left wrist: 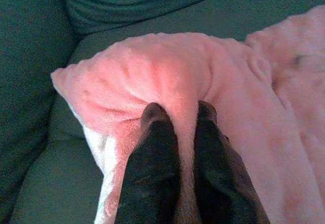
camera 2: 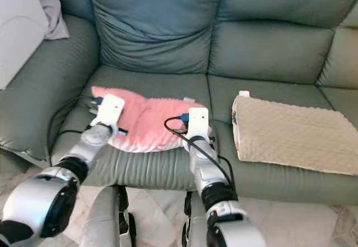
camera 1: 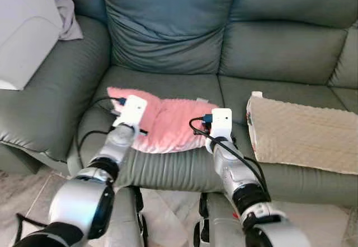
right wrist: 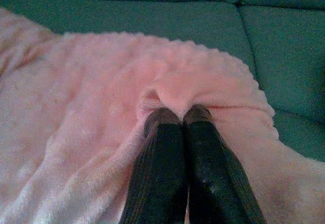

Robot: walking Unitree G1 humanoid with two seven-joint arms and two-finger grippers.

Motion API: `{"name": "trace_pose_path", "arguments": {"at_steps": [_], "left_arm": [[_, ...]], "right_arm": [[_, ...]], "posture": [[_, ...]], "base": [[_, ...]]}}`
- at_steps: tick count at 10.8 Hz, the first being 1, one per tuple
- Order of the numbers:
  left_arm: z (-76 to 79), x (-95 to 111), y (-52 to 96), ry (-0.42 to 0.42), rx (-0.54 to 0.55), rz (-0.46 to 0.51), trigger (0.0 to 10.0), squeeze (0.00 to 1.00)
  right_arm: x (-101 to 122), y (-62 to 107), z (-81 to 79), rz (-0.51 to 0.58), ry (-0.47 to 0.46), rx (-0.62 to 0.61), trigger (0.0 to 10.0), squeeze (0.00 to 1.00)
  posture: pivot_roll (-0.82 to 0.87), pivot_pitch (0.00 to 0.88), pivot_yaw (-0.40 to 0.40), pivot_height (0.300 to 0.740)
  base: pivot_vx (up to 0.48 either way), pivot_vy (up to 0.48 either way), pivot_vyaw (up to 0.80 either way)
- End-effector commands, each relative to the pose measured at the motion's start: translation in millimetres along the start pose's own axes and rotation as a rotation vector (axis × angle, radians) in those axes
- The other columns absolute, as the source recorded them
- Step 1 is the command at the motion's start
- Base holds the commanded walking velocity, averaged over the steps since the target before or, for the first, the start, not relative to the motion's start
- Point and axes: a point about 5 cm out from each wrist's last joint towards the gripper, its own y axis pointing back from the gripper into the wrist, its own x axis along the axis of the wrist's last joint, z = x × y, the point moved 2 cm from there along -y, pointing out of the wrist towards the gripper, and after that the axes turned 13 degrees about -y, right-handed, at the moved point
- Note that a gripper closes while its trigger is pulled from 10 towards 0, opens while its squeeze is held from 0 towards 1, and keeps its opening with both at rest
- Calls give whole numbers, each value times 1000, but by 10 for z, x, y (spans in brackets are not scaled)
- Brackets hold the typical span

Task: Move the pillow to the sofa

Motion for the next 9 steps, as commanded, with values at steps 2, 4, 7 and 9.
{"name": "trace_pose_path", "arguments": {"at_steps": [2,4,7,9], "left_arm": [[8,65,-20,11,-1,6,10000,1000],[-57,52,-22,-13,31,-1,10000,1000],[-57,52,-22,-13,31,-1,10000,1000],[-57,52,-22,-13,31,-1,10000,1000]], "right_arm": [[19,-28,52,12,13,-7,10000,1000],[8,-38,69,13,12,-4,10000,1000],[8,-38,69,13,12,-4,10000,1000],[8,-38,69,13,12,-4,10000,1000]], "posture": [[-160,140,-54,631],[-159,139,-56,631],[-159,139,-56,631],[-159,139,-56,631]], "base": [[0,0,0],[0,0,0],[0,0,0],[0,0,0]]}}
